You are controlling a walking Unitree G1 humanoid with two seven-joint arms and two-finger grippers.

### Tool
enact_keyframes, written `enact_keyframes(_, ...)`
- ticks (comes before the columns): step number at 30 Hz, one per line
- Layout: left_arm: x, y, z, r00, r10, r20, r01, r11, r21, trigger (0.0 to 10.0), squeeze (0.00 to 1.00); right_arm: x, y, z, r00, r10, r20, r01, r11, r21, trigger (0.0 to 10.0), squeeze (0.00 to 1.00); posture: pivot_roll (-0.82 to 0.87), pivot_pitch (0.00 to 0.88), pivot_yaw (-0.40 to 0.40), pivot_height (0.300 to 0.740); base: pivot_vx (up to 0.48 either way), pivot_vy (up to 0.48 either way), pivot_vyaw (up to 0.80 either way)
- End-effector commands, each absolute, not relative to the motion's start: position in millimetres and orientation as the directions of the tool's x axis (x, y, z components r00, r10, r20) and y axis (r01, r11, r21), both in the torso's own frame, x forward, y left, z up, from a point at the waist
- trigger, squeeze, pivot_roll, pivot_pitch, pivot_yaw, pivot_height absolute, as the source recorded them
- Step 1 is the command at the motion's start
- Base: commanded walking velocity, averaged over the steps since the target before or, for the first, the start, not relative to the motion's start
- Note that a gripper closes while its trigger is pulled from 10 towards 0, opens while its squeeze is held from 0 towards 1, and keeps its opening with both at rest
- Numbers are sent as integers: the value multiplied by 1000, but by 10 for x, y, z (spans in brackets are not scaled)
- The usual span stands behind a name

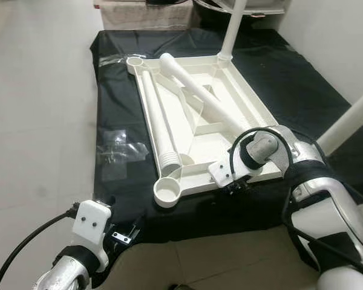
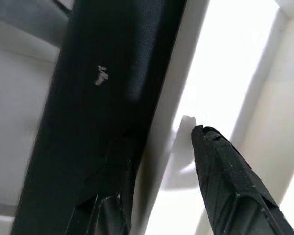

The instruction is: Building children table

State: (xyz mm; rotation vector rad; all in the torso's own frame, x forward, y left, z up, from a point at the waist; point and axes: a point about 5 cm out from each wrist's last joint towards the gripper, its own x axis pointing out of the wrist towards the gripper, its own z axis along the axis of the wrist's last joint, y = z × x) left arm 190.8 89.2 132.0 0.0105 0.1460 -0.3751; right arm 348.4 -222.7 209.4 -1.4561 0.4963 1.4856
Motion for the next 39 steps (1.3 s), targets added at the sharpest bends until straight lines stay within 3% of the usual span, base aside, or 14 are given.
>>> enact_keyframes(1, 1884, 881, 1250, 912, -370, -178, 372, 928, -24, 10000, 0, 3473, -2286, 2141, 174, 352, -920, -842, -431, -324, 10000, 0, 44, 180, -71, 740, 0, 0, 0)
enact_keyframes(5, 1888, 881, 1247, 912, -370, -178, 372, 928, -22, 10000, 0, 3463, -2304, 2248, 147, 378, -914, -856, -415, -309, 10000, 0, 44, 171, -72, 740, 0, 0, 0)
enact_keyframes(7, 1895, 882, 1240, 912, -370, -178, 372, 928, -20, 10000, 0, 3464, -2293, 2398, 136, 457, -879, -871, -367, -326, 10000, 0, 41, 167, -72, 740, 0, 0, 0)
enact_keyframes(23, 1948, 904, 1221, 913, -368, -176, 372, 928, -10, 10000, 0, 3464, -2172, 2791, 167, 709, -685, -903, -169, -395, 10000, 0, 42, 160, -67, 740, 0, 0, 0)
enact_keyframes(24, 1951, 905, 1220, 913, -367, -176, 372, 928, -10, 10000, 0, 3489, -2121, 2838, 165, 750, -640, -916, -124, -382, 10000, 0, 42, 160, -67, 740, 0, 0, 0)
enact_keyframes(26, 1963, 903, 1211, 914, -366, -176, 371, 929, -7, 10000, 0, 3613, -1977, 2954, 214, 852, -477, -917, 6, -399, 10000, 0, 45, 159, -67, 740, 0, 0, 0)
enact_keyframes(27, 1963, 903, 1211, 914, -366, -176, 371, 929, -7, 10000, 0, 3613, -1977, 2954, 214, 852, -477, -917, 6, -399, 10000, 0, 45, 159, -67, 740, 0, 0, 0)
enact_keyframes(30, 1971, 908, 1206, 916, -363, -174, 368, 930, -5, 10000, 0, 3787, -1766, 2958, 372, 883, -285, -880, 238, -412, 10000, 0, 48, 159, -68, 740, 0, 0, 0)
enact_keyframes(34, 1972, 913, 1208, 917, -360, -171, 365, 931, -4, 10000, 0, 3811, -1699, 2921, 416, 876, -242, -860, 293, -419, 10000, 0, 51, 157, -68, 740, 0, 0, 0)
enact_keyframes(35, 1973, 915, 1209, 918, -359, -170, 364, 932, -3, 10000, 0, 3858, -1639, 2879, 485, 854, -188, -830, 382, -406, 10000, 0, 52, 157, -69, 740, 0, 0, 0)
enact_keyframes(36, 1973, 915, 1209, 918, -359, -170, 364, 932, -3, 10000, 0, 3858, -1639, 2879, 485, 854, -188, -830, 382, -406, 10000, 0, 52, 157, -69, 740, 0, 0, 0)
enact_keyframes(37, 1973, 918, 1210, 919, -357, -168, 362, 932, -3, 10000, 0, 3937, -1588, 2853, 596, 794, -120, -766, 518, -380, 10000, 0, 52, 157, -69, 740, 0, 0, 0)
enact_keyframes(39, 1973, 918, 1210, 919, -357, -168, 362, 932, -3, 10000, 0, 3937, -1588, 2853, 596, 794, -120, -766, 518, -380, 10000, 0, 52, 157, -69, 740, 0, 0, 0)
